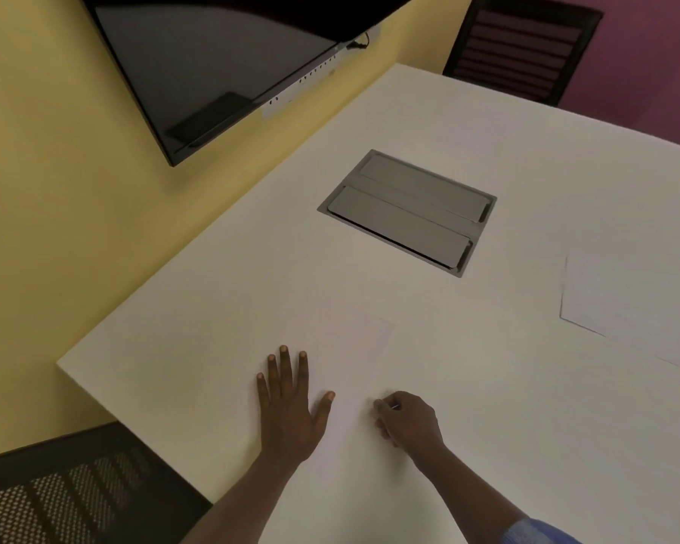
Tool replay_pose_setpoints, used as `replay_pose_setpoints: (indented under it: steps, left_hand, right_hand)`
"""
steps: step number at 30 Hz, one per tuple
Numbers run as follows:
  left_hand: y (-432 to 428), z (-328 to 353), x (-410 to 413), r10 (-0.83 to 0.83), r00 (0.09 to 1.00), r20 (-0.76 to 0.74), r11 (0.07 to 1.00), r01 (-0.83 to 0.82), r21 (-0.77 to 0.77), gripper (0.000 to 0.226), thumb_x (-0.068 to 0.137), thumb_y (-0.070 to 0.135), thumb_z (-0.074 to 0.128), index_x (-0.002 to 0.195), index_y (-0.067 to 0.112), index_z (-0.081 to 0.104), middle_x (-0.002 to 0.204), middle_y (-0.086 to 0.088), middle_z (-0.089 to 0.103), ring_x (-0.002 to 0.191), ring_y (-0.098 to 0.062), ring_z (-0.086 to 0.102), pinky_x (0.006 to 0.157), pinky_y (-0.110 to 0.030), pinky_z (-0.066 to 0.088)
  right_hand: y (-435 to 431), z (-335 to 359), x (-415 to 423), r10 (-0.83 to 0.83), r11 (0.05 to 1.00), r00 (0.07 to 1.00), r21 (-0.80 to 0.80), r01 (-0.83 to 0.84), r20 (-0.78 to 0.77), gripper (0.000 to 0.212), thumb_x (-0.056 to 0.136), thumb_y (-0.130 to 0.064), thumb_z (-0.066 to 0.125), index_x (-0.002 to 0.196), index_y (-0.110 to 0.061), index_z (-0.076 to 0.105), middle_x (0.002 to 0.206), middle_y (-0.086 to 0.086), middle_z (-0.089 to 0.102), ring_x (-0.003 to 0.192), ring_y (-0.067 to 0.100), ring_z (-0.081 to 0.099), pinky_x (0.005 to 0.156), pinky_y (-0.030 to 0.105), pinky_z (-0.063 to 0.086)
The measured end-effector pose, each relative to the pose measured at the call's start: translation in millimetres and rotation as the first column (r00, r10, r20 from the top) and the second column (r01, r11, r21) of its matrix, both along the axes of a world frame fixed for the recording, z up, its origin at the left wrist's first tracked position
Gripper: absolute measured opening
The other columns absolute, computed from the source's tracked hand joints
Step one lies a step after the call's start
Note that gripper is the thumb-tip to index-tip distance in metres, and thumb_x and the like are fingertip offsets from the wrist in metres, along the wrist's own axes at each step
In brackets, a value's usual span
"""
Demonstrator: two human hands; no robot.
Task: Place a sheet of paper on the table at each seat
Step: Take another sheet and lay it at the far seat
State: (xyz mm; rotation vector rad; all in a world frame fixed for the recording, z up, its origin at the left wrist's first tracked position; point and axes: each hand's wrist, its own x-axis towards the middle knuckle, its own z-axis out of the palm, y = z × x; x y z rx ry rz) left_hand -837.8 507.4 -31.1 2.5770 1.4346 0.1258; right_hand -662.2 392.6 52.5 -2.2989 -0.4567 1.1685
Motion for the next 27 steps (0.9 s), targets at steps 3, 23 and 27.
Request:
replay_pose_setpoints:
  steps: [3,23,27]
  left_hand:
    - [-18.3,20.1,21.5,-0.049,0.999,0.021,0.999,0.049,0.001,0.084,0.097,0.065,0.033,0.162,0.015,0.017,0.170,-0.018,0.006,0.157,-0.040,0.008,0.123,-0.061,0.017]
    - [-412.5,196.8,189.2,-0.569,0.773,0.281,0.820,0.560,0.122,0.083,0.096,0.070,0.015,0.162,0.021,0.003,0.170,-0.010,-0.007,0.158,-0.031,-0.005,0.125,-0.051,-0.001]
    - [-506.0,226.0,212.6,-0.636,0.697,0.333,0.763,0.631,0.136,0.086,0.093,0.073,0.009,0.162,0.024,-0.004,0.170,-0.008,-0.013,0.158,-0.028,-0.012,0.126,-0.049,-0.007]
  right_hand:
    - [-26.2,17.2,7.7,0.056,0.998,0.995,0.010,-0.057,0.082,0.020,0.089,-0.042,0.062,0.083,-0.024,0.068,0.080,-0.006,0.075,0.079,0.015,0.071,0.081,0.037,0.059]
    - [-450.8,194.5,51.8,-0.137,0.990,0.743,0.115,0.080,0.656,0.022,0.093,-0.048,0.054,0.096,-0.030,0.066,0.091,-0.013,0.072,0.083,0.008,0.064,0.066,0.025,0.047]
    - [-550.0,219.0,51.7,-0.220,0.975,0.683,0.142,0.170,0.696,0.022,0.094,-0.047,0.054,0.099,-0.029,0.067,0.096,-0.013,0.071,0.091,0.009,0.065,0.076,0.029,0.053]
